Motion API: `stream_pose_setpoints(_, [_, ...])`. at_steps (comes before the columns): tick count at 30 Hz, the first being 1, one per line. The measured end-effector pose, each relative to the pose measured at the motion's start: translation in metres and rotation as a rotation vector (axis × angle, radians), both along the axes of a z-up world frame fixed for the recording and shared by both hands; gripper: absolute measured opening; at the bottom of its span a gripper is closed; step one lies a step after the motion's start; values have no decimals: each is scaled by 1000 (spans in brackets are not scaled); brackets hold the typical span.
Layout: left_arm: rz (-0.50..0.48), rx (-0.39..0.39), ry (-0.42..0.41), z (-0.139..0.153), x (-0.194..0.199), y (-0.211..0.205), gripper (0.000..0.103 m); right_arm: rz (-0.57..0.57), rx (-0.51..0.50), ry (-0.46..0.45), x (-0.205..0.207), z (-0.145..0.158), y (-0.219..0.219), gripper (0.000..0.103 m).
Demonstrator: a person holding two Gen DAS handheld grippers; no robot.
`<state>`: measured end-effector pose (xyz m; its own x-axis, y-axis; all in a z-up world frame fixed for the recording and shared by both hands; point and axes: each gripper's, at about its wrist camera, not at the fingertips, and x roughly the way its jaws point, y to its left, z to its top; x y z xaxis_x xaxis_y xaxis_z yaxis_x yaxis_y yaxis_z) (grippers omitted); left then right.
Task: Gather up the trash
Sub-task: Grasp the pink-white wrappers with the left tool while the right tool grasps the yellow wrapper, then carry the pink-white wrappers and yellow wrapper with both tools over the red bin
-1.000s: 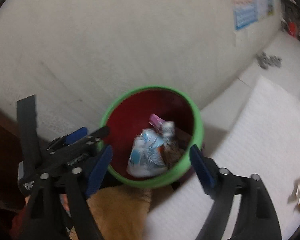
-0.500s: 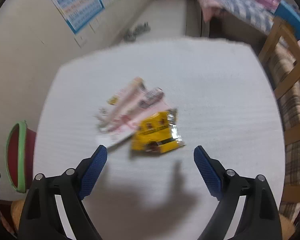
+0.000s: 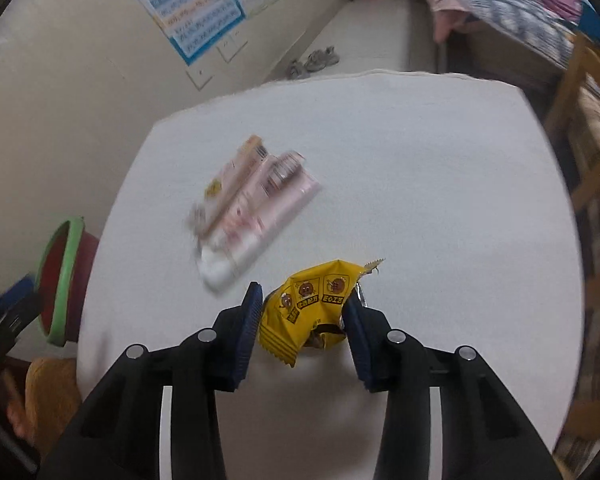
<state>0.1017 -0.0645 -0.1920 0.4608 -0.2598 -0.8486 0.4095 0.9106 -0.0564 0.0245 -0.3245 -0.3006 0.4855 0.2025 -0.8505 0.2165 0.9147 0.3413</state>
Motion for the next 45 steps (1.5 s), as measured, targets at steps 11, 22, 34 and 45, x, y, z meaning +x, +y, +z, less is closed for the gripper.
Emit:
stream_pose_setpoints(11, [-175,58,55,-30,10,-118,78,-111,44,25,-97,-1,-24,41])
stream_pose_setpoints(22, [-197,235,48,-62,30,-163,82,-147,123,29,-125,-16,-25,42])
stream_pose_setpoints(34, [-149,213,146,-78,56,-171,42,-144,159,34,-131,-20,-26,62])
stream_pose_setpoints(45, [-192,136,56,-38,-6,-132,37,-116,121,74,-133,-24,-15,46])
